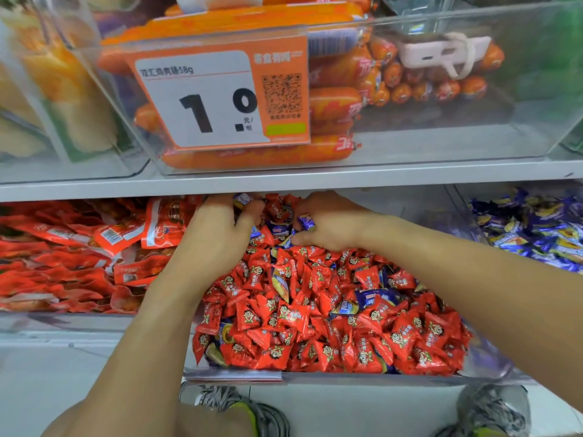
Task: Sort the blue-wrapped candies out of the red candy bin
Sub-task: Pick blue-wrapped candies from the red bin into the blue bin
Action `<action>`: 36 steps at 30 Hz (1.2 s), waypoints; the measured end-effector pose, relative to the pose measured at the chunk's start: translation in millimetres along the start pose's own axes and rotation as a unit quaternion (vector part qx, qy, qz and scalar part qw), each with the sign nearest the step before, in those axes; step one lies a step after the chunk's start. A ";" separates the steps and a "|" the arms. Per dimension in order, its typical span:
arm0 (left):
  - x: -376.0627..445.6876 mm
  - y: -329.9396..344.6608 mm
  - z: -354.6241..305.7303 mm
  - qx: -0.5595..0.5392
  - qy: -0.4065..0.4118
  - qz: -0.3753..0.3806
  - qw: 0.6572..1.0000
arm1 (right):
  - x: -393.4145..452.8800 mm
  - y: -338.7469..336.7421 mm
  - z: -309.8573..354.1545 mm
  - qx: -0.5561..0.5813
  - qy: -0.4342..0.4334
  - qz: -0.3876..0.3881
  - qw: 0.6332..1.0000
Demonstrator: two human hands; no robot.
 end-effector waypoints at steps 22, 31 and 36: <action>-5.5 -11.5 -11.8 -0.018 0.035 -0.034 0.999 | 8.4 6.4 11.4 -0.003 -0.047 -0.137 0.989; -13.3 7.9 -35.2 -0.114 0.001 -0.011 0.993 | -83.0 -33.0 -2.5 0.155 0.031 -0.070 0.985; -30.6 45.3 -76.6 -0.381 -0.032 0.093 0.919 | -137.3 -30.2 -24.3 0.378 0.092 -0.044 0.920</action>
Point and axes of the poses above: each hand's wrist, its own x-axis towards the middle knuckle, its own y-axis out of the palm, z = x × y, the point moved 7 cm from there along x, towards the middle knuckle, and after that the axes turned 6 degrees about x, right-handed, at the moved point
